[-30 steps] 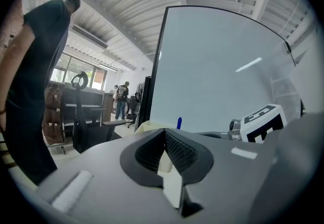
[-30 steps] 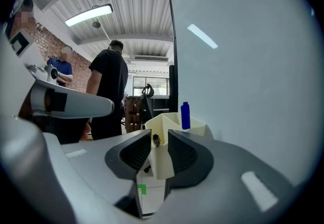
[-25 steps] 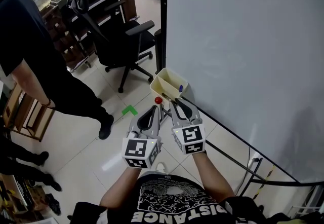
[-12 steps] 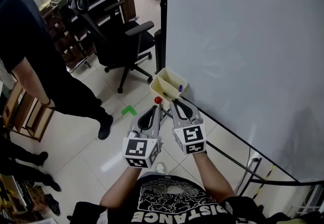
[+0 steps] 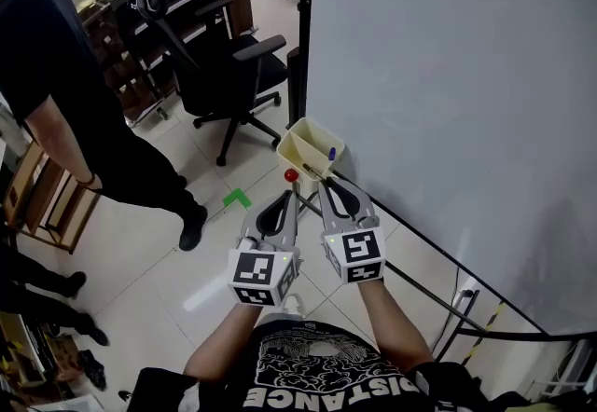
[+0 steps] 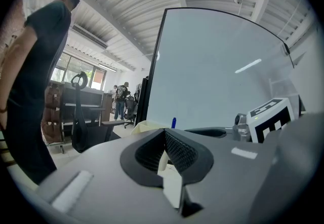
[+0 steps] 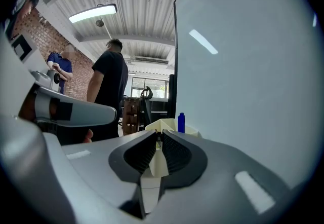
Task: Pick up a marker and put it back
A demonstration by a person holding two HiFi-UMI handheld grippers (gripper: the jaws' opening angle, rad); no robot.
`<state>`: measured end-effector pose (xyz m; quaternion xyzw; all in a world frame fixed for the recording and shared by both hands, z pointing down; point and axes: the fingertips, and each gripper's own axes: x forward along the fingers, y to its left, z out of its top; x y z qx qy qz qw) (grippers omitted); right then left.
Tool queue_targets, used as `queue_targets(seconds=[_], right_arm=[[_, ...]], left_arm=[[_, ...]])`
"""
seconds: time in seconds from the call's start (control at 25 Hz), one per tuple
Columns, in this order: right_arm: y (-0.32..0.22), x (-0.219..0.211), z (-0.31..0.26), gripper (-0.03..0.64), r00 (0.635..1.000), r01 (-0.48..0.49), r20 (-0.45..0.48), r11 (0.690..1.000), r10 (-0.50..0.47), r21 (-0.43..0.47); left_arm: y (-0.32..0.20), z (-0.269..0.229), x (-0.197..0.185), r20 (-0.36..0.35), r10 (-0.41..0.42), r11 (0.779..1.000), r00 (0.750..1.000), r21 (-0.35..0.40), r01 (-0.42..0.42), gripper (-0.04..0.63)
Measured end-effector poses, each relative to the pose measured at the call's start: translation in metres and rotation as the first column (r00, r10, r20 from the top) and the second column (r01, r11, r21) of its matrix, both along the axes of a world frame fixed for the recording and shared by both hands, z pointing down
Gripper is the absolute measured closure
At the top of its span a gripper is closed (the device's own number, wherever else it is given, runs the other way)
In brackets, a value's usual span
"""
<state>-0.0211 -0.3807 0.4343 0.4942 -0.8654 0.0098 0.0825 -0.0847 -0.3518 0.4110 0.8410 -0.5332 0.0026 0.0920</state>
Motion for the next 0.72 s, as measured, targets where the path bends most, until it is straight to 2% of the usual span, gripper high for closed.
queue_targets(seconds=[0.72], right_arm=[[0.061,0.007,-0.061,0.583,0.998,0.036,0.049,0.991,-0.043,0.125]], left_arm=[[0.045,-0.018,0.005,0.000,-0.030,0.998,1.000,0.052,0.030,0.589]])
